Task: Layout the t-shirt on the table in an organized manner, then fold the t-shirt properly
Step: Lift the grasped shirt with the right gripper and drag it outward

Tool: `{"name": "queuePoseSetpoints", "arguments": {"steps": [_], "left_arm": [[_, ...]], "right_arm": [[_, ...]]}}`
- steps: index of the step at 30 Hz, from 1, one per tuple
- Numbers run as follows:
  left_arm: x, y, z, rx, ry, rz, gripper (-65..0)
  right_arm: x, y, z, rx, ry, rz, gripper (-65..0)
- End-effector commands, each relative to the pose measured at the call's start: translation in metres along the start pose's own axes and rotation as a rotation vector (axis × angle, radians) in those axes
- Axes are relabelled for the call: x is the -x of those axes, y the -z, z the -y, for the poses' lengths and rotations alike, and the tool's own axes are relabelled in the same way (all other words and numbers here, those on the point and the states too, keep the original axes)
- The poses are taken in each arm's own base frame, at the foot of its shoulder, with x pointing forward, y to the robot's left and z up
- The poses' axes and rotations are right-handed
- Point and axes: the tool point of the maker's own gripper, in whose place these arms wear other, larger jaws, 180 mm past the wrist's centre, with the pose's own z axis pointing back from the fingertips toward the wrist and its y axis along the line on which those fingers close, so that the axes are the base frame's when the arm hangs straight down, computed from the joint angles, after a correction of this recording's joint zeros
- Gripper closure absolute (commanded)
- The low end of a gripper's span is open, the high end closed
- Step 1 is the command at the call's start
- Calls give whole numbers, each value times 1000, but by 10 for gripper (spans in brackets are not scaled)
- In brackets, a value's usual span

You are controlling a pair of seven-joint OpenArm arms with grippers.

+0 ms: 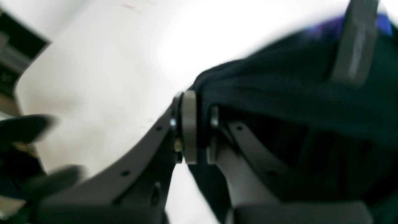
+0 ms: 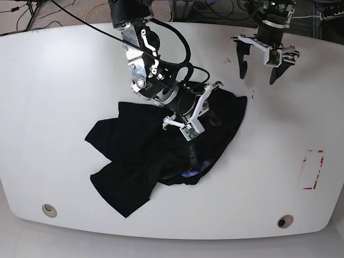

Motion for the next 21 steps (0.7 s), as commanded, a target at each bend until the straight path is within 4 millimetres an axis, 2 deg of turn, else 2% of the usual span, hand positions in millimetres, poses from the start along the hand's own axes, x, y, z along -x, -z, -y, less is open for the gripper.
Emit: {"name": "queuePoseSetpoints", "arguments": {"steps": [1, 9, 21], "left_arm": [[-8, 6, 13, 35, -6, 36, -465], [-13, 26, 59, 159, -38, 63, -465], [-10, 34, 111, 297, -57, 62, -465]], "right_arm": [[-35, -4, -9, -29, -74, 91, 0], [-85, -14, -15, -51, -256, 178, 0], [-187, -15, -6, -22, -467, 335, 0]]}}
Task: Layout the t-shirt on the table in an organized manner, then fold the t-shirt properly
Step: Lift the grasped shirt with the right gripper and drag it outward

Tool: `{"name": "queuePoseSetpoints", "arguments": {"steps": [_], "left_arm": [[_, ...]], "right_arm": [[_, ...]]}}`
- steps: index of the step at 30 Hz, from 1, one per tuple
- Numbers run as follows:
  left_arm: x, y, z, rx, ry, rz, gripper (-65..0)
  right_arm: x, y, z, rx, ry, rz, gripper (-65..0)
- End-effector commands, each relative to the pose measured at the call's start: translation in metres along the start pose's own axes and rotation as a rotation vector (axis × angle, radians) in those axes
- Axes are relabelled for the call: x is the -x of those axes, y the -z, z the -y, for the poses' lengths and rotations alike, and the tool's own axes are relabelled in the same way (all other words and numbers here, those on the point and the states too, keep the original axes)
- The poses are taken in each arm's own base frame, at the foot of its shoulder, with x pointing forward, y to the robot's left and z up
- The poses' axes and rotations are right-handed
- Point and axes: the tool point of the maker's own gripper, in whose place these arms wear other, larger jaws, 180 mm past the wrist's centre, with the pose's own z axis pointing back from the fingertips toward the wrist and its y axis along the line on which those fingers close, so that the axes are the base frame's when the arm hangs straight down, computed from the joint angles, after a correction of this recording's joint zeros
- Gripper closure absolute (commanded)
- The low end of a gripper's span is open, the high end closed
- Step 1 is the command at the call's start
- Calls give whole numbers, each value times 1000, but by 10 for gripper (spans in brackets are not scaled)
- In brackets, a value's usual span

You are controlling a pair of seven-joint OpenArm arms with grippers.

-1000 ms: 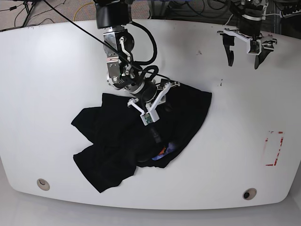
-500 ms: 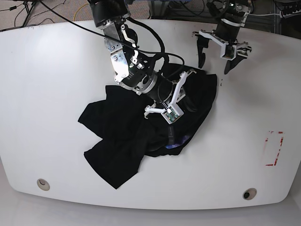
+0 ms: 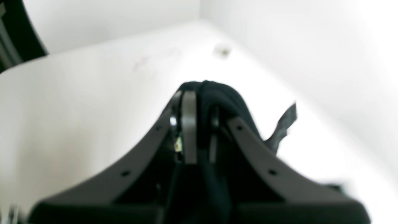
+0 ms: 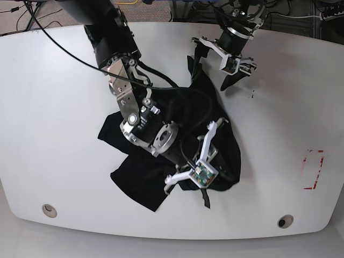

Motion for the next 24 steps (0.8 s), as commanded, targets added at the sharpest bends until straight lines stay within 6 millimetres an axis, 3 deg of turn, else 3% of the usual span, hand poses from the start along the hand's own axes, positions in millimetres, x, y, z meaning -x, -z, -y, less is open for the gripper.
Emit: {"name": "queuePoseSetpoints", "arguments": {"steps": [1, 6, 10, 24], "left_arm": [[-11, 3, 7, 23, -1, 44, -465], [-13, 8, 12, 40, 2, 51, -465], [-4, 9, 12, 39, -1, 29, -465], [15, 29, 19, 72, 14, -13, -465]], "right_arm": [[-40, 5, 11, 6, -53, 97, 0], [-75, 10, 29, 25, -132, 144, 0], [-105, 10, 44, 49, -203, 182, 0], [-189, -3, 64, 102, -373, 303, 0]]}}
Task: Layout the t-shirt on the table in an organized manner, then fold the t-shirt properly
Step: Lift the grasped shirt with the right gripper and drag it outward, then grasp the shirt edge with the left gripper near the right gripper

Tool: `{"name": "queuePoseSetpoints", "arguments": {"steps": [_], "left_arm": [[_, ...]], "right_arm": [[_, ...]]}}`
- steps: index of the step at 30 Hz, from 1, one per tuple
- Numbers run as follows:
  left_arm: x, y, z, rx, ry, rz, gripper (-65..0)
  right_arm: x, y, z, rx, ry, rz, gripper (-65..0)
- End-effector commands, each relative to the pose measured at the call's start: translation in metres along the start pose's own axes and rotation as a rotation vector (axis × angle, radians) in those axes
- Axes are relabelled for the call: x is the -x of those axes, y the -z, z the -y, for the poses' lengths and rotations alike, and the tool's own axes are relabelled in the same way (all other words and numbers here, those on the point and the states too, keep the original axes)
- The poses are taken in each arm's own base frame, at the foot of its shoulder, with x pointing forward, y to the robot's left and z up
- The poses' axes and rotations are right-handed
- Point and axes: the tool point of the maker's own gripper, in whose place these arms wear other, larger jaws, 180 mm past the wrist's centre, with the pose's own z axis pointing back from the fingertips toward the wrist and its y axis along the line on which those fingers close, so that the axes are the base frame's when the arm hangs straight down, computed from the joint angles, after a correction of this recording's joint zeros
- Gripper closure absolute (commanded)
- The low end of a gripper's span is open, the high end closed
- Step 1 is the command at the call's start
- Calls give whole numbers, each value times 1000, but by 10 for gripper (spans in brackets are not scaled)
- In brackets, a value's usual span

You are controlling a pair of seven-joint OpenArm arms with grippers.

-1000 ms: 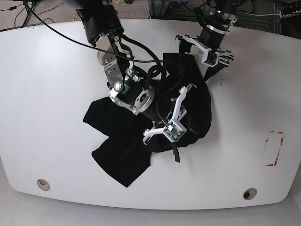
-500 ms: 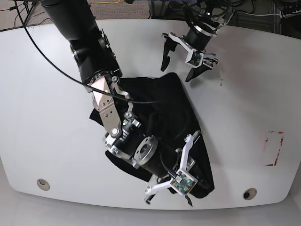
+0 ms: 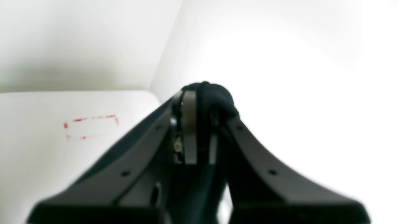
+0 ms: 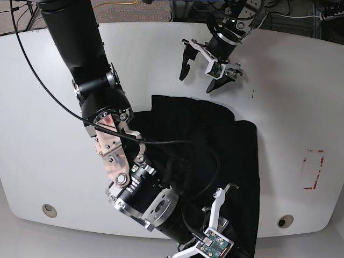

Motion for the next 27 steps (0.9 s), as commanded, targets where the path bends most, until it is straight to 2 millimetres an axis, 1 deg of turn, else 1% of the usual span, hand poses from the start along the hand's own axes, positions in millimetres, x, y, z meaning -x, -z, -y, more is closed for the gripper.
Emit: {"name": "queuePoseSetpoints", "arguments": {"steps": [1, 3, 7, 10, 16, 19, 21, 26, 27], "left_arm": [[0, 2, 2, 5, -7, 10, -465], [4, 6, 4, 12, -6, 2, -465], [1, 22, 6, 5, -26, 13, -465], [-1, 34, 7, 3, -36, 17, -465], [-9, 59, 18, 3, -80, 34, -465], [-6, 69, 24, 4, -104, 25, -465], [-10, 80, 26, 4, -114, 30, -465], [-10, 95, 32, 4, -136, 20, -465], [-9, 98, 34, 4, -143, 15, -465]], "right_arm": [[-35, -1, 18, 32, -47, 86, 0], [-39, 1, 24, 38, -61, 87, 0], [-51, 4, 32, 48, -86, 99, 0], [-56, 4, 34, 51, -95, 107, 0], [-56, 4, 34, 51, -97, 105, 0], [-56, 4, 34, 51, -97, 103, 0], [-56, 4, 34, 51, -97, 103, 0], [-56, 4, 34, 51, -97, 103, 0], [-55, 3, 37, 57, -95, 104, 0]]}}
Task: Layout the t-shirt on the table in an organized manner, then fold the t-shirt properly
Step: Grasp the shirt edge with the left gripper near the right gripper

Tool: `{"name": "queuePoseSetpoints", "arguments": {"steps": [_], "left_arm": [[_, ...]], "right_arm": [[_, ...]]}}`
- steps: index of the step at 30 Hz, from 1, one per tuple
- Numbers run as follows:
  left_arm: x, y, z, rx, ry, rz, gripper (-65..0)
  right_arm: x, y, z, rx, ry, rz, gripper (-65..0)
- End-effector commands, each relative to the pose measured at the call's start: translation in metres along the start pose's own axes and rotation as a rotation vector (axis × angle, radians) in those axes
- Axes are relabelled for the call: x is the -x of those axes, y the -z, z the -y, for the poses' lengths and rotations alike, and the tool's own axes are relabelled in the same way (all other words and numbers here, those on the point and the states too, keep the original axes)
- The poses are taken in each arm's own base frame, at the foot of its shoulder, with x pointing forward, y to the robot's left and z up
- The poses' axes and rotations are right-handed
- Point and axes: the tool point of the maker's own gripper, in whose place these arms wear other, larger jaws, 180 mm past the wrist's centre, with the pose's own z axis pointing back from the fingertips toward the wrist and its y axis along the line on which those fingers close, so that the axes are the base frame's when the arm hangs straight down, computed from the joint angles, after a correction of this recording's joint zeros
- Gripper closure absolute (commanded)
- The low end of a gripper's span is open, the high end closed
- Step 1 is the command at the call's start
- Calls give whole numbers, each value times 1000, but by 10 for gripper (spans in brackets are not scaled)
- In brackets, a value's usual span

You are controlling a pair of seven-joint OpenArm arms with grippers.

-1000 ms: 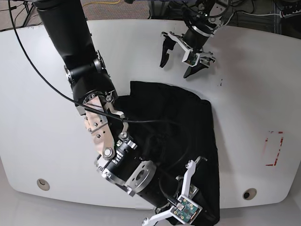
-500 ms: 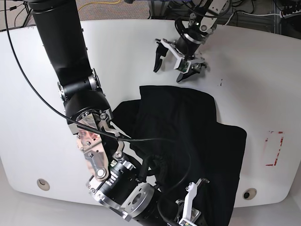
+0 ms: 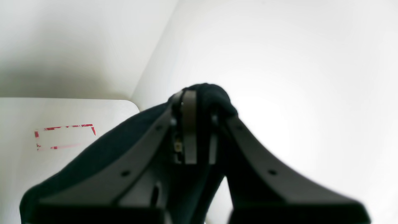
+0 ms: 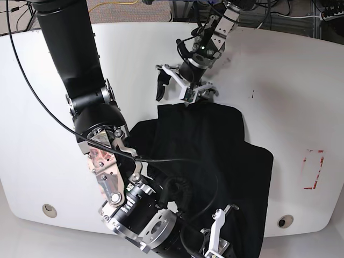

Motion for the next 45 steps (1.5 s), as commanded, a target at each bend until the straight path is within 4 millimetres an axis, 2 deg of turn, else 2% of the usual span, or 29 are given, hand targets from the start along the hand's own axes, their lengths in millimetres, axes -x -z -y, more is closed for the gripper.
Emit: {"name": "queuePoseSetpoints", "arguments": {"steps": [1, 8, 11, 15, 17, 21, 23, 25, 29, 31, 33, 36, 39, 42, 45], "left_arm": [[-7, 9, 7, 9, -25, 20, -465], [-5, 25, 13, 11, -41, 2, -465], [-11, 31, 6, -13, -62, 13, -465], [-8, 35, -9, -50, -75, -11, -450], [-11, 38, -17, -64, -77, -20, -408], [-8, 39, -34, -101, -94, -61, -210], [-4, 37, -42, -121, -107, -87, -140], [-2, 35, -51, -143, -120, -101, -118], [2, 29, -71, -195, -152, -116, -108], [-5, 23, -87, -224, -146, -95, -101], [-9, 16, -96, -235, -121, -80, -61], [-12, 4, -96, -214, -85, -66, 0], [-21, -8, -95, -195, -64, -38, 0], [-21, -21, -94, -188, -48, -52, 0], [-23, -37, -106, -208, -20, -74, 0]], "right_arm": [[-26, -3, 15, 35, -14, 76, 0], [-28, -5, 18, 42, -6, 85, 0], [-27, -6, 18, 42, -4, 85, 0], [-26, -6, 18, 42, -2, 82, 0], [-25, -7, 19, 44, -5, 78, 0], [-24, -8, 20, 47, -9, 75, 0], [-24, -8, 20, 47, -9, 75, 0], [-24, -8, 20, 47, -9, 76, 0], [-25, -8, 20, 47, -10, 78, 0], [-24, -9, 20, 48, -9, 79, 0], [-22, -9, 19, 49, -7, 73, 0], [-19, -9, 18, 49, -4, 67, 0], [-18, -11, 22, 58, 8, 70, 0], [-19, -13, 23, 61, 11, 77, 0], [-15, -13, 21, 63, 13, 68, 0]]}}
